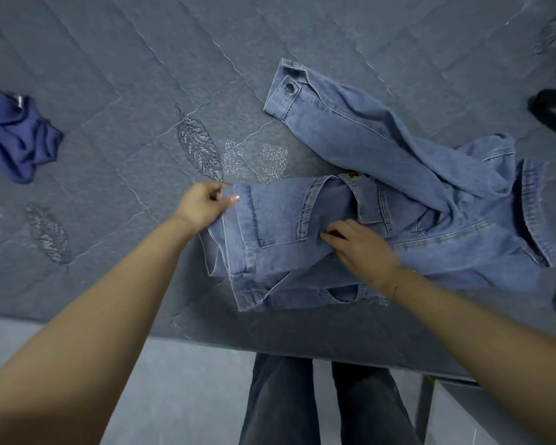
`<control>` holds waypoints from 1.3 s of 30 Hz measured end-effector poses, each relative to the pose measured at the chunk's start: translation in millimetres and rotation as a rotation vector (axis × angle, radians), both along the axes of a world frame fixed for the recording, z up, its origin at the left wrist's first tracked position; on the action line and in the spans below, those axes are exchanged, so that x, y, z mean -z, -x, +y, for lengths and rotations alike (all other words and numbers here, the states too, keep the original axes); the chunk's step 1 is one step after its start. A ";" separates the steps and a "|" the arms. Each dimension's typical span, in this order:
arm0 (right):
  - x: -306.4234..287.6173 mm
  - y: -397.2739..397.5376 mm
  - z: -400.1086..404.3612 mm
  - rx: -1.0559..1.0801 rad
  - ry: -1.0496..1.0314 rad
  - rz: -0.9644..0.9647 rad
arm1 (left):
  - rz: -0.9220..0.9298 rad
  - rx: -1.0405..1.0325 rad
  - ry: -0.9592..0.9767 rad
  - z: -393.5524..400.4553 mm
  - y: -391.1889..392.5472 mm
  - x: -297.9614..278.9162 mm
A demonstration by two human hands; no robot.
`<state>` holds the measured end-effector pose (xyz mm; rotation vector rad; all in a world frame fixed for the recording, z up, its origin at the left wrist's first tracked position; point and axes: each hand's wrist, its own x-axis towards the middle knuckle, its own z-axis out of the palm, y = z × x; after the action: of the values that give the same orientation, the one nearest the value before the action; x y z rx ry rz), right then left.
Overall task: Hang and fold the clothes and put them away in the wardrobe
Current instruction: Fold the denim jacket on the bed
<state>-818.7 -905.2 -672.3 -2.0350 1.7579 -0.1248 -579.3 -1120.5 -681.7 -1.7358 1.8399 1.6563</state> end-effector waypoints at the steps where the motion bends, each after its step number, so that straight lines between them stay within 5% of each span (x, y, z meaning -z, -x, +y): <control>1: 3.1 -6.2 -0.9 0.004 -0.075 -0.008 | -0.060 0.032 0.061 -5.5 3.9 0.3; 5: 8.5 -16.9 14.3 0.014 -0.330 -0.115 | -0.434 0.233 0.492 6.0 28.2 -14.1; 9: -2.1 2.4 28.3 0.150 -0.055 -0.047 | -0.152 0.468 0.910 69.2 68.8 -28.5; 11: -1.7 19.0 34.6 0.326 -0.077 0.054 | -0.029 0.717 0.879 99.1 78.4 -15.7; 15: 17.7 39.8 59.5 0.287 -0.393 0.103 | -0.298 1.032 0.676 96.5 58.8 33.2; 20: 20.2 33.5 58.2 0.371 -0.343 -0.009 | -0.309 1.036 0.547 89.9 63.4 40.0; 22: 5.6 34.1 51.4 0.520 -0.163 -0.176 | -0.234 0.896 0.460 86.4 71.5 24.7; 25: -17.1 65.4 37.5 0.687 0.214 -0.210 | -0.162 0.634 0.687 70.4 102.0 -4.9; 27: -26.7 100.4 27.9 0.751 0.275 -0.144 | -0.168 0.573 0.809 59.9 138.0 -19.3; 33: -14.4 187.0 10.6 0.544 -0.235 0.112 | -0.157 0.779 0.788 33.7 257.5 -18.9; 39: -7.6 209.5 35.5 0.558 0.049 -0.021 | -0.296 1.057 0.700 22.2 295.3 3.9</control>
<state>-1028.2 -869.7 -664.8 -1.5107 2.2798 -0.3592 -874.6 -1098.3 -685.6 -0.6983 2.5961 0.3584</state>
